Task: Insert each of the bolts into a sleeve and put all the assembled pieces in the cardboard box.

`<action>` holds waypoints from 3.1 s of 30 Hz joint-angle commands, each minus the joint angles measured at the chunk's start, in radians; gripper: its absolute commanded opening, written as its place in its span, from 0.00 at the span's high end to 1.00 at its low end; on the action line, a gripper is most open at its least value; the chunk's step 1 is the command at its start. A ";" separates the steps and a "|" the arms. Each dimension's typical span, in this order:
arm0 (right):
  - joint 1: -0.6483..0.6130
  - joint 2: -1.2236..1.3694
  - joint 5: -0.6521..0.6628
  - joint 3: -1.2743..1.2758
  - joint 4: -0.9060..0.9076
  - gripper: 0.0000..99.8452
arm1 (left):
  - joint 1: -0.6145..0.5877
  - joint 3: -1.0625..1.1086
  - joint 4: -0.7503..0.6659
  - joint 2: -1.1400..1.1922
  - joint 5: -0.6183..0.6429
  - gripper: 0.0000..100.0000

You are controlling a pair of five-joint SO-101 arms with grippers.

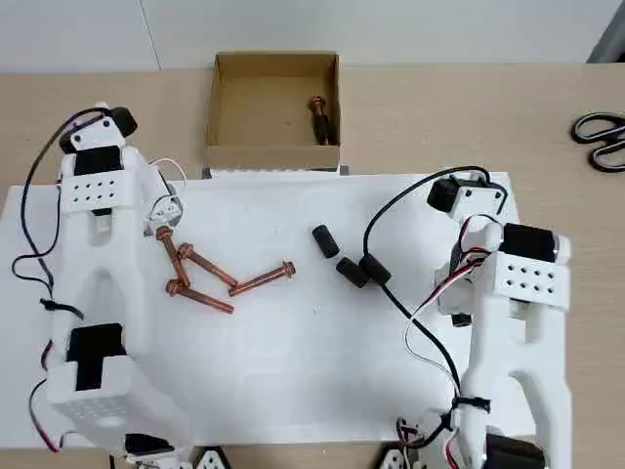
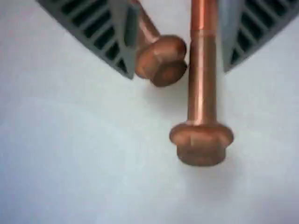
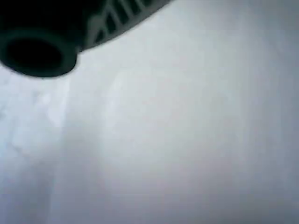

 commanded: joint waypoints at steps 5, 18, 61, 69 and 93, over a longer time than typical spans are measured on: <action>0.012 -0.033 0.029 -0.008 -0.013 1.00 | 0.032 -0.044 -0.029 0.066 0.003 0.88; 0.012 -0.033 0.028 -0.008 -0.008 1.00 | 0.028 -0.044 -0.086 0.163 0.005 0.88; 0.114 -0.035 0.098 -0.008 -0.016 1.00 | -0.003 -0.104 -0.032 0.362 0.037 0.99; 0.114 -0.035 0.127 -0.008 -0.016 1.00 | 0.074 -0.243 0.132 0.362 0.048 0.99; 0.114 -0.035 0.127 -0.008 -0.018 1.00 | -0.094 -0.320 0.158 0.371 -0.143 0.99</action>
